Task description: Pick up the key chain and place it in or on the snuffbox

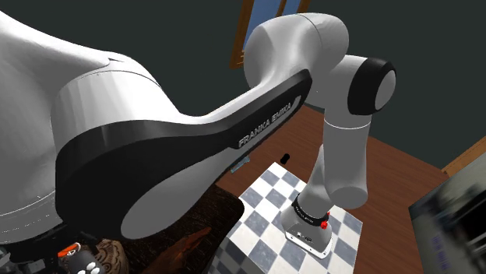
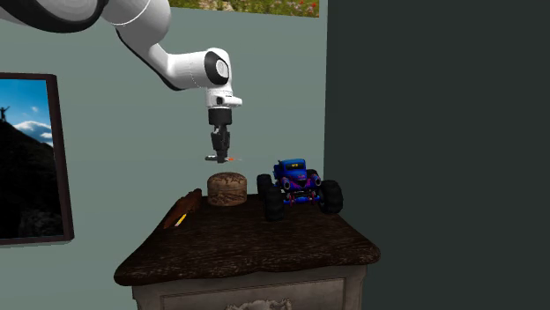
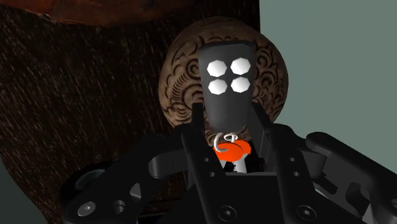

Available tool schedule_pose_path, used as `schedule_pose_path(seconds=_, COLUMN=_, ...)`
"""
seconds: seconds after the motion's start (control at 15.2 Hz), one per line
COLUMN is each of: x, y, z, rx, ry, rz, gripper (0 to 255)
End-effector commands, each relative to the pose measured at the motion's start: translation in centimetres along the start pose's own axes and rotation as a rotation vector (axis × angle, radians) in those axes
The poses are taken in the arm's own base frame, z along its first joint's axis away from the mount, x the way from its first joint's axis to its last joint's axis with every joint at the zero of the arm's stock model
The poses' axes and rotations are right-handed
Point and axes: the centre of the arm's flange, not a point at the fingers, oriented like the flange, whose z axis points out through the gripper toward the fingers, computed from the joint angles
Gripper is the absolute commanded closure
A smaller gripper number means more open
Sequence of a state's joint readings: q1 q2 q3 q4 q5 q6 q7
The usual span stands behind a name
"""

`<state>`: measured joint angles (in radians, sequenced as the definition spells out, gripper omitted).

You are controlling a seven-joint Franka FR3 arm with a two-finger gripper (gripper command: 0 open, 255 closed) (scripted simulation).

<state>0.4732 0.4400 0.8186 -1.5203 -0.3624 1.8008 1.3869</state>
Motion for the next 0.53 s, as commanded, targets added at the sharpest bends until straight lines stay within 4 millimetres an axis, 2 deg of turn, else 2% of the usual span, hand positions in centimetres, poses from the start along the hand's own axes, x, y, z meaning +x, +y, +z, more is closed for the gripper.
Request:
schedule_pose_path(seconds=0.0, x=-0.1, y=0.0, z=1.1, rx=0.0, ry=0.0, rz=0.0, gripper=255)
schedule_pose_path(seconds=0.26, x=-0.2, y=0.0, z=3.4, rx=0.0, ry=0.0, rz=0.0, gripper=255)
schedule_pose_path(seconds=0.46, x=-0.2, y=0.0, z=3.4, rx=0.0, ry=0.0, rz=0.0, gripper=255)
